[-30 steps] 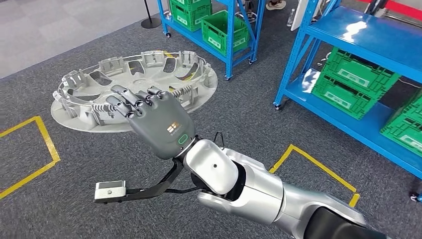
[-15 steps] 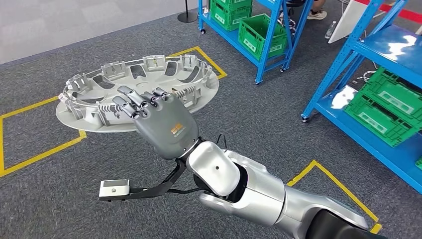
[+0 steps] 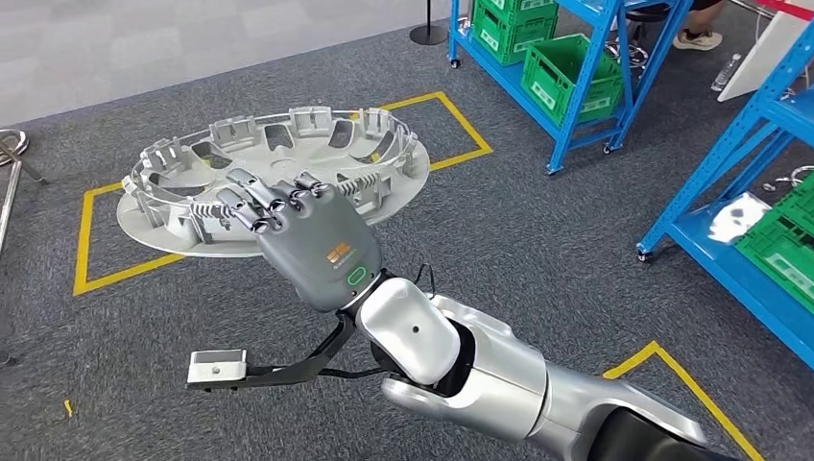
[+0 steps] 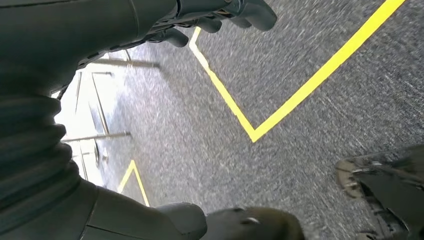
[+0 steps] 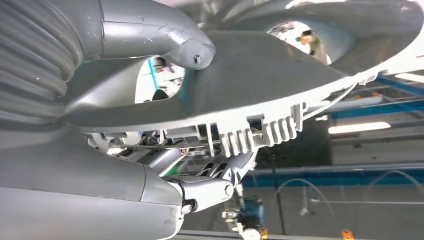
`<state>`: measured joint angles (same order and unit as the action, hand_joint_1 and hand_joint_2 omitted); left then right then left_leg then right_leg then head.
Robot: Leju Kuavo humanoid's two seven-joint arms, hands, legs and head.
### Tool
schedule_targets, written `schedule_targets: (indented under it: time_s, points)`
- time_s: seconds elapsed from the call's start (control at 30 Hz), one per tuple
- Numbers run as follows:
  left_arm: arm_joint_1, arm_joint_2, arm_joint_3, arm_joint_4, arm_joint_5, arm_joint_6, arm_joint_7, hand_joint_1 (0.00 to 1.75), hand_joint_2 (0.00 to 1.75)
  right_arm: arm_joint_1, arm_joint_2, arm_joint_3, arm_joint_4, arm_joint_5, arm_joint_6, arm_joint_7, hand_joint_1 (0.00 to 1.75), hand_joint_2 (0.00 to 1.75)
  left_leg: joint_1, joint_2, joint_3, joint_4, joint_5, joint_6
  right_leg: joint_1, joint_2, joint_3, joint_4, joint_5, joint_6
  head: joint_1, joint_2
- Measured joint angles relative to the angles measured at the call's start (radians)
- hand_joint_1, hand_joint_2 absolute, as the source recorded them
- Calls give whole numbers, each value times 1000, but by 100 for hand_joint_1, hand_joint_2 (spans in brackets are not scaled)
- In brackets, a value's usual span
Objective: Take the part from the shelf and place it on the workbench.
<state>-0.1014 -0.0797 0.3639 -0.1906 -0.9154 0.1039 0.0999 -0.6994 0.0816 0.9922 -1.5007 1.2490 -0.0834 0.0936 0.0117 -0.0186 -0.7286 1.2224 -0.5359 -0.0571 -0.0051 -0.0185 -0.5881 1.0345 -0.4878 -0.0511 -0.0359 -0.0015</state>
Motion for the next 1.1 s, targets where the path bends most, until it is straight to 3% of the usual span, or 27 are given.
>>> schedule_targets:
  time_s: [0.03,0.07,0.1,0.13,0.23,0.27,0.33,0.37,0.43,0.5,0.57,0.6,0.67,0.73,0.8,0.87,0.93,1.0,1.07,1.1]
  points:
    - [0,0,0,0,0,0,0,0,175,0,0,0,0,0,0,-1,175,175,1,8,-25,57,-22,-2,2,-14,0,0,-1,-1,0,0]
    - [0,0,0,0,0,0,0,0,175,1,0,0,0,0,1,-1,175,175,1,12,-33,81,-25,-3,3,-26,1,0,-2,-2,0,0]
    - [1,0,0,0,0,0,1,0,175,1,0,0,0,0,2,-2,175,175,1,14,-22,67,-11,-3,4,-38,1,1,-3,-2,0,0]
    - [1,0,0,0,0,0,1,0,175,0,0,0,0,0,4,-3,175,175,1,21,9,14,18,-1,5,-50,3,1,-5,-1,0,0]
    - [0,-2,0,0,0,0,1,0,175,0,0,0,0,-1,6,-7,175,175,-8,82,112,-173,82,14,13,-79,9,2,-11,8,1,0]
    - [-1,-2,0,0,1,0,1,0,175,0,0,0,0,-1,6,-10,175,175,-12,92,121,-194,83,22,15,-87,10,2,-13,13,2,0]
    - [0,-3,0,0,3,1,0,0,175,0,0,0,0,-1,5,-14,175,175,-14,71,119,-196,84,36,17,-106,14,1,-16,22,4,0]
    - [2,-3,0,0,4,1,-1,0,175,0,1,0,0,-1,5,-16,175,175,-12,59,120,-199,86,42,15,-99,15,5,-21,29,4,0]
    - [3,-4,0,0,4,1,-3,0,175,-2,2,0,-1,-1,5,-19,175,175,-7,37,123,-205,91,53,9,-51,-4,57,-56,39,5,0]
    - [0,-5,0,0,4,2,-5,0,175,-3,1,0,0,-1,6,-21,175,175,-5,13,122,-205,92,60,6,3,-67,183,-116,43,6,0]
    - [0,-7,0,0,5,2,-5,0,175,-3,-1,0,0,-2,7,-24,175,175,-5,-16,121,-203,92,61,5,15,-125,288,-144,43,6,0]
    - [0,-8,0,0,5,3,-5,0,175,-3,-1,0,1,-3,8,-25,175,175,-4,-32,121,-201,92,61,4,17,-131,290,-130,43,7,0]
    - [1,-8,0,0,5,4,-5,0,175,-8,-1,0,2,-8,11,-26,175,175,-2,-62,121,-195,90,57,-1,31,-85,180,-56,40,7,0]
    - [1,-9,1,0,5,6,-6,0,175,-17,0,1,4,-13,12,-28,175,175,-2,-87,116,-188,87,47,-6,66,-32,59,-5,40,7,0]
    - [2,-9,3,0,6,7,-7,0,175,-25,2,2,6,-16,12,-32,175,175,0,-105,110,-189,89,33,-3,80,-18,23,1,36,6,0]
    - [6,-8,6,0,6,8,-7,0,175,-32,5,3,7,-20,11,-34,175,175,3,-113,105,-193,93,19,-1,60,-16,15,7,23,6,0]
    - [9,-8,8,0,6,10,-7,0,175,-38,9,4,8,-24,9,-35,175,175,0,-67,86,-161,72,10,-2,38,-11,4,13,9,2,0]
    - [7,-9,11,0,6,12,-7,0,175,-40,10,4,13,-28,5,-38,175,175,-2,-6,34,-49,13,4,0,13,-9,-1,13,0,-2,0]
    - [6,-9,14,0,6,13,-7,0,175,-41,10,5,20,-31,1,-41,175,175,-1,10,-22,73,-36,0,3,-14,-10,0,11,-3,-2,0]
    - [7,-9,15,0,6,13,-7,0,175,-41,10,5,23,-31,-1,-42,175,175,-1,11,-31,95,-37,-1,4,-26,-10,0,10,-3,-2,0]
